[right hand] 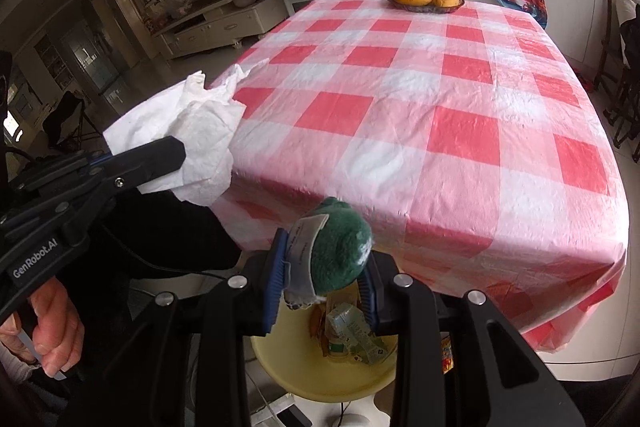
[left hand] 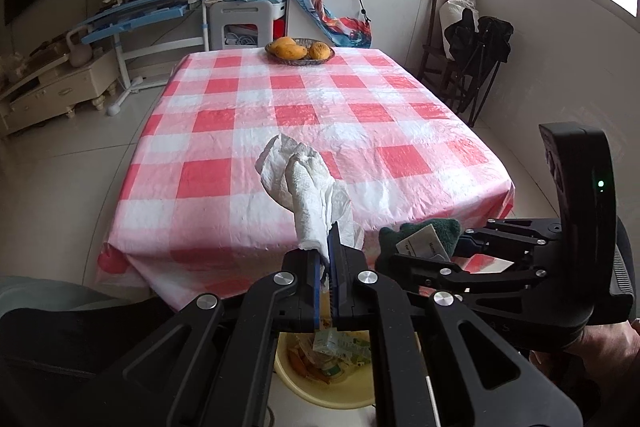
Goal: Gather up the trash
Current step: 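Open the right gripper over the basin while the left gripper releases the tissue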
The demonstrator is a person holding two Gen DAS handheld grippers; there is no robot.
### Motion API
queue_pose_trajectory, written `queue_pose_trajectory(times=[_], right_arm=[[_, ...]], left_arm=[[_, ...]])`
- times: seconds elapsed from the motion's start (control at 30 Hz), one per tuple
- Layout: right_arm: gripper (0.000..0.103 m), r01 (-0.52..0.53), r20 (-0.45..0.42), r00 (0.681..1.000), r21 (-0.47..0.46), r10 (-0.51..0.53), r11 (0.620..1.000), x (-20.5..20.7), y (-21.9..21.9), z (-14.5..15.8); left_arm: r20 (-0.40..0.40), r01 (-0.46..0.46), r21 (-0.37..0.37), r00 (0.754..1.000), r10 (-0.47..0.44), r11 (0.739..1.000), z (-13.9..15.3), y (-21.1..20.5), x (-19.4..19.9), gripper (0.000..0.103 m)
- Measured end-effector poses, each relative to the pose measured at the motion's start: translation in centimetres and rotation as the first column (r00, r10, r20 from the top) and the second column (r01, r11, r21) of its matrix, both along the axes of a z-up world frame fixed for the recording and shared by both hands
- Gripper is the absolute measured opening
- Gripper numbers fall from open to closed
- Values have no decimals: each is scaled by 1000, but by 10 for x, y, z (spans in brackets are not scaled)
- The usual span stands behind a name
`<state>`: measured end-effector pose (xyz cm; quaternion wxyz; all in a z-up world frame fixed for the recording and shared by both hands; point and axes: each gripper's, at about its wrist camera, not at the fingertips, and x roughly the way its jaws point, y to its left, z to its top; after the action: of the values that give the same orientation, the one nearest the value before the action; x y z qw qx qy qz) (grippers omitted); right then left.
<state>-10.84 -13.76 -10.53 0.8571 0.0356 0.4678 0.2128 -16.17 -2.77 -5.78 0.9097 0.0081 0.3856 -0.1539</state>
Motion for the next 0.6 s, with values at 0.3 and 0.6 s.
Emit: queue_pose_trajectory(times=[0.3, 0.6], right_arm=[[36, -7, -67, 998, -80, 2, 997, -6, 5, -19], [57, 49, -51, 997, -107, -55, 993, -11, -6, -18]], left_arm=[[-177, 71, -81, 981, -85, 994, -28, -2, -15, 4], [-200, 62, -35, 977, -68, 997, -38, 0, -23, 11]])
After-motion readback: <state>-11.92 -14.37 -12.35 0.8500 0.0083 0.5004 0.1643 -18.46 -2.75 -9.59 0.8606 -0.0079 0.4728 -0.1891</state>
